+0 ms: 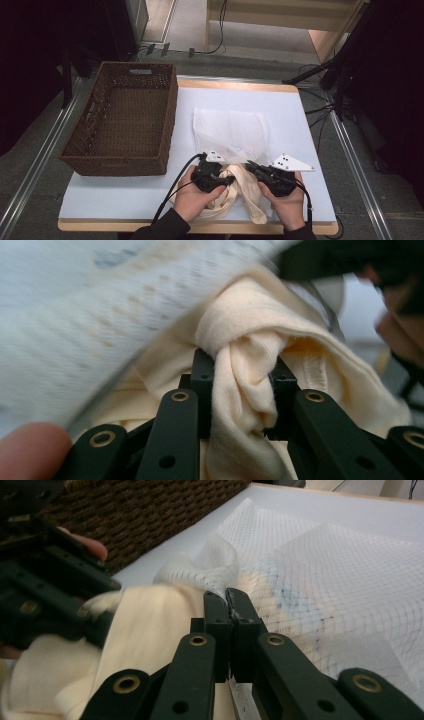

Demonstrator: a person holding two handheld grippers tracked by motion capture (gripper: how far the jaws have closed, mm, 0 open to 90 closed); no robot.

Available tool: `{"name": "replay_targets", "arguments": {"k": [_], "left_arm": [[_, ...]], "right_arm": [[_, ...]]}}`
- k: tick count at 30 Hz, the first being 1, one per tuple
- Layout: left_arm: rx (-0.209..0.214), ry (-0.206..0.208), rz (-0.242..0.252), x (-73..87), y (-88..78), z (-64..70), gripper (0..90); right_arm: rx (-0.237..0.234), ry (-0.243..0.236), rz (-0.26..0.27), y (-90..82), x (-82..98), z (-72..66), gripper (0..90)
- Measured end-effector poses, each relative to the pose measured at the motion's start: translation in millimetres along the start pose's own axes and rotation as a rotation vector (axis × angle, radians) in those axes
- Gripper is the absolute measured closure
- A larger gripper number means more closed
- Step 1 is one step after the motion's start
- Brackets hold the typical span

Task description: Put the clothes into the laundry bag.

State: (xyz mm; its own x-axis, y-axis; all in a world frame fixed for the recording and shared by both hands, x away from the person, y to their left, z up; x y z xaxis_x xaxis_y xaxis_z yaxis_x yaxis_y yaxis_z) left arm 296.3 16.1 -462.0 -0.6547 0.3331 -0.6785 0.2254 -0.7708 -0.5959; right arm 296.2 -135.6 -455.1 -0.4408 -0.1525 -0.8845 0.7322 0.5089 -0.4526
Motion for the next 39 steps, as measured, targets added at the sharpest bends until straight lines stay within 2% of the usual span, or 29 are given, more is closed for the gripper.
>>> {"name": "replay_targets", "arguments": {"k": [2,3,4,5,6,7,8,11,14,17,19,22,24,25,26,29,30,31,33,35,37,39], "left_arm": [[-0.050,-0.034,0.041,-1.7,0.7,-8.6,71.6],[-0.050,-0.034,0.041,-1.7,0.7,-8.6,69.7],[-0.075,-0.040,0.037,0.9,6.0,-14.7,69.7],[-0.066,-0.044,-0.005,5.4,13.8,-18.9,65.6],[-0.026,-0.047,-0.046,12.5,23.0,-22.1,54.9],[-0.026,-0.047,-0.046,12.5,23.0,-22.1,51.0],[-0.037,-0.017,-0.037,12.2,18.1,-18.2,47.4],[-0.017,0.023,-0.017,4.8,0.3,-6.1,35.8],[0.021,0.026,-0.004,2.9,-13.6,3.6,29.5],[0.043,0.029,-0.040,9.0,-9.3,11.0,21.8],[0.011,0.046,-0.087,14.1,1.2,12.4,15.8],[-0.088,0.051,-0.161,21.8,14.2,4.6,13.2],[-0.122,0.066,-0.188,25.3,18.3,1.3,15.5],[-0.122,0.066,-0.188,25.3,18.3,1.3,23.4],[-0.139,0.103,-0.194,26.5,20.0,1.3,36.1],[-0.129,0.100,-0.176,21.9,17.6,4.2,62.5],[-0.124,0.100,-0.170,19.4,16.4,5.8,66.5],[-0.108,0.096,-0.156,16.0,14.8,7.6,68.8],[-0.058,0.054,-0.096,6.7,10.7,11.2,70.1],[-0.050,0.018,-0.025,-3.2,5.6,10.5,70.3],[-0.075,-0.012,0.032,-8.9,3.3,5.3,70.1],[-0.117,-0.030,0.050,-8.0,9.2,-3.9,68.7]], "right_arm": [[-0.003,0.005,0.012,-3.0,-2.5,-0.3,89.0],[-0.003,0.005,0.012,-3.0,-2.5,-0.3,89.0],[-0.004,0.004,0.014,-3.7,-3.2,0.0,89.0],[-0.002,0.005,0.013,-3.5,-2.9,0.5,89.0],[0.002,0.006,0.001,-1.9,-0.5,2.1,89.0],[0.005,0.004,0.000,-0.4,1.0,3.4,89.0],[0.012,0.006,-0.006,0.4,2.7,4.8,89.0],[0.015,0.013,-0.011,1.0,4.9,8.2,89.0],[0.019,0.020,-0.008,0.7,4.1,10.5,89.0],[0.020,0.018,-0.007,1.6,4.4,11.0,89.0],[0.022,0.016,-0.010,1.5,4.4,10.1,88.9],[0.025,0.014,-0.011,1.0,4.1,8.5,88.9],[0.024,0.011,-0.011,0.7,4.4,8.4,88.8],[0.024,0.011,-0.011,0.7,4.4,8.4,88.8],[0.022,0.010,-0.011,1.5,5.0,9.1,88.8],[0.016,0.013,-0.016,3.2,6.1,8.1,88.9],[0.016,0.007,-0.016,3.3,6.3,7.2,88.8],[0.014,0.005,-0.013,2.9,5.8,6.0,88.9],[0.011,0.004,-0.005,1.0,4.0,4.2,88.9],[0.010,0.005,0.006,-1.0,1.5,3.2,88.9],[0.009,0.009,0.015,-2.9,-0.8,2.5,89.0],[0.008,0.010,0.018,-4.2,-1.9,1.9,89.0]]}}
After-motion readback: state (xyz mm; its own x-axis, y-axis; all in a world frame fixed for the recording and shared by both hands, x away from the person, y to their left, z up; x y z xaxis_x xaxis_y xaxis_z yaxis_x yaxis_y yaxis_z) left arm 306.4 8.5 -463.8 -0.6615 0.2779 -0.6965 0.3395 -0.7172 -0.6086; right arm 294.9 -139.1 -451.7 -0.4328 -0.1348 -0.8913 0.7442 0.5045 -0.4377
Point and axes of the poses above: each handheld gripper's, and its own axes: y roughly forward along the jaws, x roughly out of its underside, z roughly to its right, the point moved 6 cm from there along y, roughly forward along the jaws, and after that the axes turned 12 degrees about x, right-handed, at the moved point
